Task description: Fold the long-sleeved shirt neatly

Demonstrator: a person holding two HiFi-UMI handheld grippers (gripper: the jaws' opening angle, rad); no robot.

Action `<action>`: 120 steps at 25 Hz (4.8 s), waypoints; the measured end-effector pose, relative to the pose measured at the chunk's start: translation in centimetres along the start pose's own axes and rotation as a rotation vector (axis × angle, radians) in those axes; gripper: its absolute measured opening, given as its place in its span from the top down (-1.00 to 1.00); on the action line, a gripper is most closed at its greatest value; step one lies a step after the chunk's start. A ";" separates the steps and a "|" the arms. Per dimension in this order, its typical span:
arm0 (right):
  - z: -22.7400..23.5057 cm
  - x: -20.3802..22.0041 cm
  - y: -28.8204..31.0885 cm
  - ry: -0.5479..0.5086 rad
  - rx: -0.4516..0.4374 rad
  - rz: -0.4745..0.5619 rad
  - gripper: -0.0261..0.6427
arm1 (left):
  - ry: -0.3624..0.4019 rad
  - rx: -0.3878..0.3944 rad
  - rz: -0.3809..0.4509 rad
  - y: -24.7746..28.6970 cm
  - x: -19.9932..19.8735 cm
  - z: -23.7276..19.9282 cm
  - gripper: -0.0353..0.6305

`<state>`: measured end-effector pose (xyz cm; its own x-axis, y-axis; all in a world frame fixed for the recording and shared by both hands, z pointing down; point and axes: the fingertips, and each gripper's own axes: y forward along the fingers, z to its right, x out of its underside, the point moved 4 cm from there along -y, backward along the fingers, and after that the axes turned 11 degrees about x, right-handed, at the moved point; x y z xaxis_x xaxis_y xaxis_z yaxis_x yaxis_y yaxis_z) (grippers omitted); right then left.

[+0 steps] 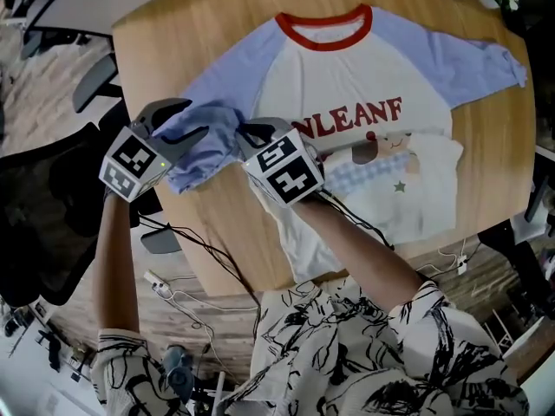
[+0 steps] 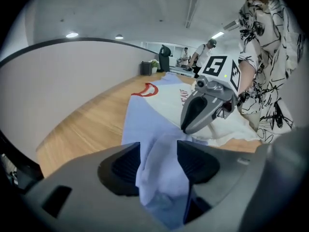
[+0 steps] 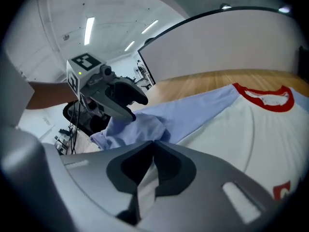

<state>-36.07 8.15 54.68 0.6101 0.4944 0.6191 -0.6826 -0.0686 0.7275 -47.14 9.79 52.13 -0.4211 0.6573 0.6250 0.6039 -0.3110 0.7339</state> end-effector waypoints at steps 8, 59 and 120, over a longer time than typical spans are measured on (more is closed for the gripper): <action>-3.8 -2.2 -3.2 -0.370 0.049 0.167 0.88 | 0.172 0.142 -0.151 -0.9 -0.8 0.5 0.24; 10.6 -7.3 -23.7 -0.022 -0.056 0.453 0.88 | 0.377 -0.255 0.117 -0.4 -28.9 5.1 0.83; 57.5 16.0 -44.5 0.482 0.748 0.322 0.11 | 0.415 -0.028 0.190 36.1 -58.0 9.8 -0.06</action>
<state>27.20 -30.77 49.20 0.0912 0.6479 0.7563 -0.2523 -0.7196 0.6469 5.76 -32.82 39.73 -0.5436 0.2581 0.7987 0.6802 -0.4220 0.5994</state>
